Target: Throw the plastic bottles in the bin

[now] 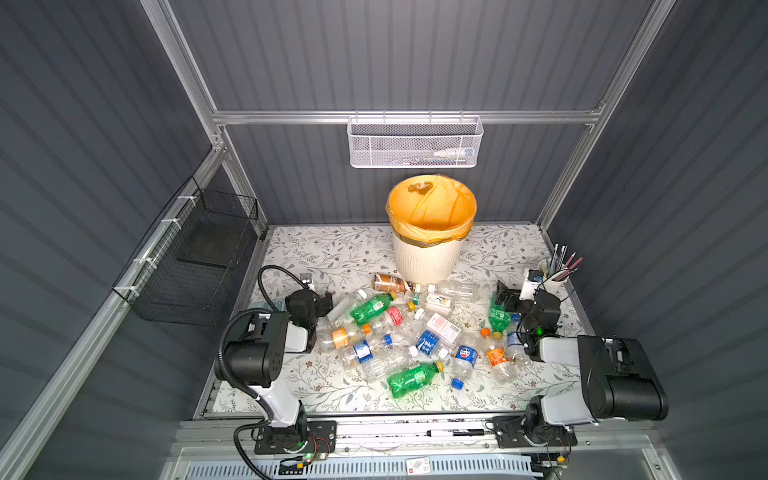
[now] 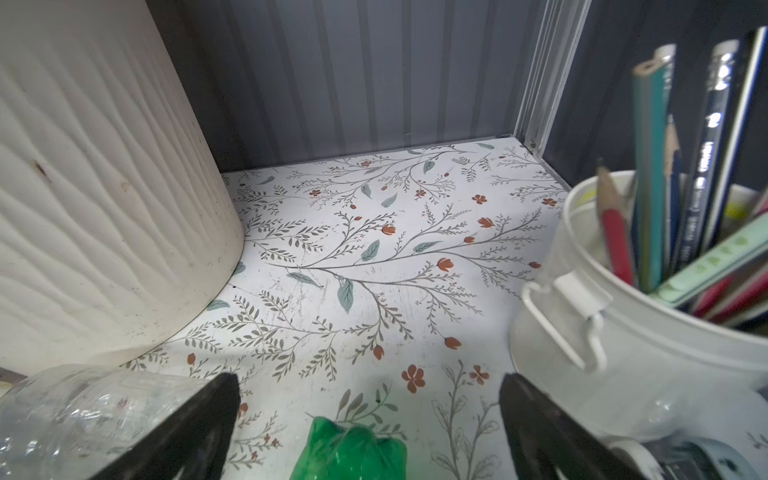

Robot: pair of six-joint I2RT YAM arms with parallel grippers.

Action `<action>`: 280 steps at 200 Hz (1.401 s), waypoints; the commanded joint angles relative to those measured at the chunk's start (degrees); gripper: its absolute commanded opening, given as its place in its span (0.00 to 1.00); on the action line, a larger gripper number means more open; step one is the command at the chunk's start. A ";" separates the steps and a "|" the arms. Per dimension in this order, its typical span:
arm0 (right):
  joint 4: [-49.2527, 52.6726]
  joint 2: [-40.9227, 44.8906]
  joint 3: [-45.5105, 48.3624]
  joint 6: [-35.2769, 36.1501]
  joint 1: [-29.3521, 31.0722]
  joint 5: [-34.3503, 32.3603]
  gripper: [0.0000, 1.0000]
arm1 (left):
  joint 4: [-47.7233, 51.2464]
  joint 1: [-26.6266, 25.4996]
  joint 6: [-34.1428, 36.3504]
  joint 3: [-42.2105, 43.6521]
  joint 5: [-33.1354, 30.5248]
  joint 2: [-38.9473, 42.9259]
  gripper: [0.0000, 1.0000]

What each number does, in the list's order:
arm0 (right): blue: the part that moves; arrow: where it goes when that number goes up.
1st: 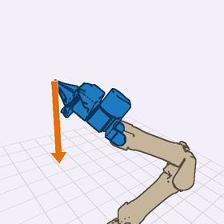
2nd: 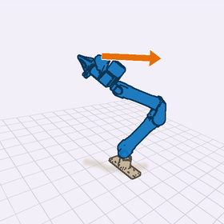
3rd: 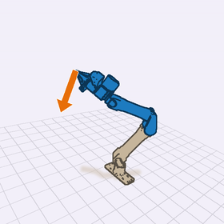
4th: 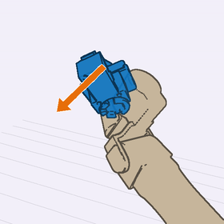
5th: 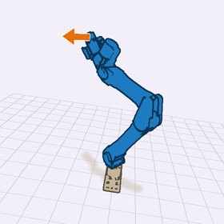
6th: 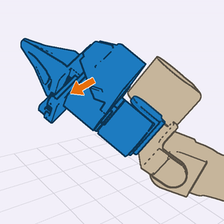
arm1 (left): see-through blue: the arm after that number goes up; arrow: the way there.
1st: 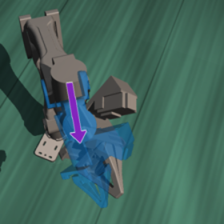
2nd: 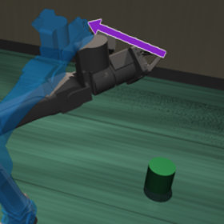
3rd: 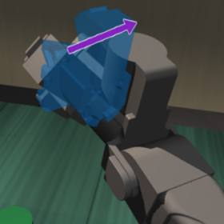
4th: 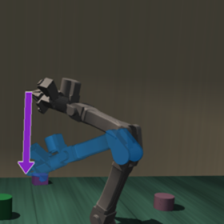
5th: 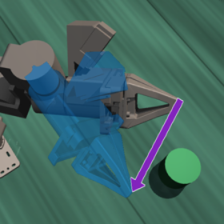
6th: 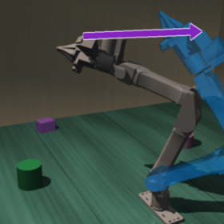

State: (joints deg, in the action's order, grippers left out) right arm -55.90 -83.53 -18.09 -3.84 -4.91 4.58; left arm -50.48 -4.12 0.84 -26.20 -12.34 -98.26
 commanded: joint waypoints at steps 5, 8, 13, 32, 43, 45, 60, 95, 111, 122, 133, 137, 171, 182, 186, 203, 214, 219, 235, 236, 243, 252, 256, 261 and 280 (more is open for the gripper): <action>-0.18 -0.28 -0.64 0.23 -0.19 0.34 0.99 | -1.54 0.30 -0.36 -0.95 0.59 -0.09 1.00; -0.18 -0.29 -0.63 0.23 -0.21 0.34 0.99 | -1.55 0.26 -0.41 -0.96 0.57 -0.09 1.00; -0.18 -0.24 -0.63 0.23 -0.20 0.34 0.99 | -1.51 0.25 -0.40 -0.96 0.58 -0.07 1.00; -0.18 -0.29 -0.63 0.30 -0.17 0.34 0.99 | -1.55 0.25 -0.34 -0.93 0.60 -0.09 1.00; -0.18 -0.26 -0.63 0.24 -0.26 0.34 0.99 | -1.55 0.25 -0.33 -0.95 0.63 -0.09 1.00; -0.18 -0.30 -0.63 0.23 -0.21 0.34 0.99 | -1.55 0.25 -0.39 -0.94 0.64 -0.09 1.00; -0.18 -0.31 -0.64 0.19 -0.19 0.34 0.99 | -1.55 0.25 -0.40 -0.96 0.56 -0.05 1.00; -0.18 -0.31 -0.72 0.23 -0.21 0.34 0.99 | -1.35 0.25 -0.39 -1.03 0.61 -0.18 1.00; -0.15 -0.32 -0.70 0.23 -0.17 0.34 0.99 | -1.38 0.25 -0.40 -1.02 0.56 -0.16 1.00; -0.12 -0.30 -0.72 0.23 -0.15 0.34 0.99 | -1.38 0.25 -0.40 -1.03 0.56 -0.16 1.00; -0.11 -0.28 -0.72 0.23 -0.25 0.34 0.99 | -1.38 0.24 -0.36 -1.05 0.61 -0.18 1.00; -0.09 -0.24 -0.72 0.23 -0.27 0.34 0.99 | -1.38 0.25 -0.41 -1.01 0.61 -0.09 1.00; -0.41 -0.19 -0.59 0.21 -0.28 0.22 0.99 | -1.68 0.25 -0.48 -0.91 0.29 0.06 1.00; 2.03 1.09 -1.25 -0.39 -0.27 -1.32 0.98 | 0.89 0.25 -1.49 -1.74 -1.85 1.17 1.00; 3.60 2.02 -1.66 -0.62 -0.23 -1.78 0.98 | 2.18 0.25 -1.93 -2.25 -2.82 1.77 1.00; 16.43 7.17 -5.90 -1.51 -0.24 -2.54 0.98 | 14.24 0.25 -2.50 -7.01 -3.93 5.30 1.00; 28.77 9.94 -10.34 -2.27 -0.28 -2.67 0.99 | 21.17 0.25 -2.99 -9.95 -3.82 7.69 1.00; 33.91 10.88 -12.61 -2.44 -0.21 -2.84 0.99 | 23.78 0.25 -3.83 -11.00 -4.21 8.83 1.00; 46.67 13.16 -17.59 -3.36 -0.28 -3.76 0.99 | 28.79 0.25 -6.21 -12.86 -4.19 12.58 1.00; 47.37 13.19 -17.72 -3.37 -0.23 -3.82 0.99 | 29.00 0.25 -6.29 -12.89 -4.10 12.84 1.00; 52.01 13.83 -19.81 -3.52 -0.27 -4.27 0.99 | 29.78 0.20 -7.13 -12.86 -3.11 14.24 1.00; 58.19 14.18 -22.31 -3.85 -0.28 -4.99 0.99 | 30.86 0.17 -8.39 -12.97 -1.96 15.90 1.00; 60.85 14.18 -23.26 -3.97 -0.28 -5.43 0.99 | 31.44 0.16 -8.86 -13.15 -1.52 16.39 1.00; 63.88 14.19 -24.49 -4.37 -0.28 -6.00 0.99 | 32.43 0.08 -9.22 -13.44 -1.10 17.04 1.00; 71.52 14.24 -27.40 -5.24 -0.28 -7.40 0.99 | 35.64 -0.40 -11.48 -14.23 -0.81 18.89 1.00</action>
State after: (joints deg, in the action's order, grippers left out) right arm -5.48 -69.08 -42.87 -7.16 -4.95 0.19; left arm -23.99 -4.14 -6.26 -39.29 -14.70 -81.06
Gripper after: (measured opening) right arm 0.990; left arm 0.998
